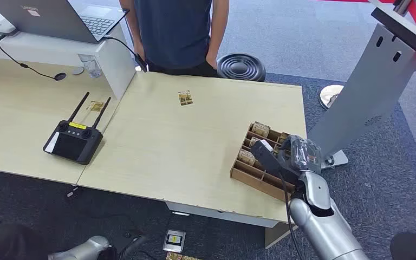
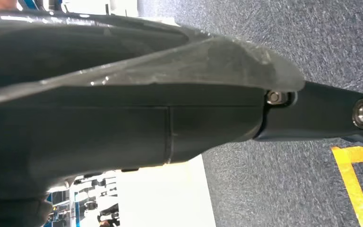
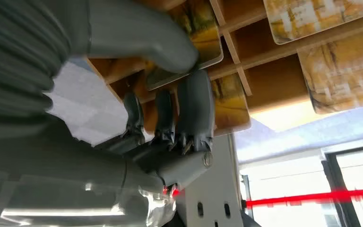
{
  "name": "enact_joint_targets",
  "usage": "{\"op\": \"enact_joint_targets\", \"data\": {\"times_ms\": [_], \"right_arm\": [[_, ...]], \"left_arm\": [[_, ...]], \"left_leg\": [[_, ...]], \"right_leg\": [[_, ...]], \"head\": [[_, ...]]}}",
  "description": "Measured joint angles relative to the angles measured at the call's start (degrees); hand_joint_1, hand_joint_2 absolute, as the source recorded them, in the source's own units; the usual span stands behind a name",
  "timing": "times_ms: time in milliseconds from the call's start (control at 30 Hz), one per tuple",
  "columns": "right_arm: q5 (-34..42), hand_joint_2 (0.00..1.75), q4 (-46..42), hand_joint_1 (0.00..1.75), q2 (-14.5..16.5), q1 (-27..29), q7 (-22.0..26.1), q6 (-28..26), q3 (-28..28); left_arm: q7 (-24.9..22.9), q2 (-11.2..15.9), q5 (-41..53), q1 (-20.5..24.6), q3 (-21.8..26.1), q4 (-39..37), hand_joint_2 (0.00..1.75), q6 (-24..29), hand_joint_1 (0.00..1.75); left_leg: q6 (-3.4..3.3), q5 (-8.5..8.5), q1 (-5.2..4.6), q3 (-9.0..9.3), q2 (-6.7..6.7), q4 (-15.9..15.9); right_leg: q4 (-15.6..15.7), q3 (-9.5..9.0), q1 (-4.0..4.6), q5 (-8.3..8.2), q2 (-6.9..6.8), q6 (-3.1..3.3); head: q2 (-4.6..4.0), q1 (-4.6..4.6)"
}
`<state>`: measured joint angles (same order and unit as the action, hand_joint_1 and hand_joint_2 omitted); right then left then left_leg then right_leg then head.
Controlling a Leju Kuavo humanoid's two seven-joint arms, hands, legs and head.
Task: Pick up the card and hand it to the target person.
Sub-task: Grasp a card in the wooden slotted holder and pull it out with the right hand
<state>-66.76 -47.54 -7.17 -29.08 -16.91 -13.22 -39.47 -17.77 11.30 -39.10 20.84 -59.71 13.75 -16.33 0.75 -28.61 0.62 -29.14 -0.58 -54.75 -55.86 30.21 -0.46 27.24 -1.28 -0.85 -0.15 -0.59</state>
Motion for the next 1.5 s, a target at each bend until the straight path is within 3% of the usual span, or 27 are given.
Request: {"op": "enact_joint_targets", "data": {"times_ms": [133, 300, 933, 1267, 1500], "right_arm": [[-0.2, 1.75, 0.0, 1.42, 0.0, 0.0, 0.1, 0.1, -0.1], [-0.3, 1.75, 0.0, 1.75, 0.0, 0.0, 0.3, 0.1, -0.2], [1.6, 1.75, -3.0, 1.75, -1.5, 0.5, 1.0, -2.8, -0.7], [1.6, 1.75, -10.9, 1.75, -4.4, 2.2, -0.1, -3.8, 0.4], [0.8, 1.75, -14.7, 1.75, -4.8, 2.4, 0.1, -3.6, 0.6]], "left_arm": [[0.0, 0.0, 0.0, 0.0, 0.0, 0.0, 0.0, 0.0, 0.0], [0.0, -0.1, 0.0, 0.1, 0.0, 0.0, 0.0, -0.1, 0.0], [0.0, -0.1, 0.0, 0.1, 0.0, 0.0, 0.0, -0.1, 0.0], [-0.8, -0.2, 0.0, 0.4, 0.0, 0.0, 0.0, -0.2, 0.0], [-0.3, -0.2, 0.0, 0.5, 0.0, 0.0, 0.0, 0.0, 0.0]], "left_leg": [[0.0, 0.0, 0.0, 0.01, 0.0, 0.0], [0.0, 0.01, 0.0, 0.04, 0.0, 0.0], [0.01, 0.01, -0.01, 0.03, 0.0, 0.0], [0.01, 0.01, 0.0, 0.04, -0.01, 0.0], [0.01, 0.01, 0.0, 0.03, 0.0, 0.0]], "right_leg": [[0.0, -0.01, 0.0, 0.0, 0.0, 0.0], [0.0, -0.03, 0.0, 0.0, 0.0, 0.0], [0.0, -0.02, 0.0, 0.0, 0.0, 0.0], [0.0, -0.01, 0.0, 0.0, 0.0, 0.0], [0.0, -0.01, 0.0, 0.0, 0.0, 0.0]], "head": [[0.0, 0.0], [0.0, 0.0], [0.0, 0.0], [0.0, 0.0], [0.0, 0.0]]}}
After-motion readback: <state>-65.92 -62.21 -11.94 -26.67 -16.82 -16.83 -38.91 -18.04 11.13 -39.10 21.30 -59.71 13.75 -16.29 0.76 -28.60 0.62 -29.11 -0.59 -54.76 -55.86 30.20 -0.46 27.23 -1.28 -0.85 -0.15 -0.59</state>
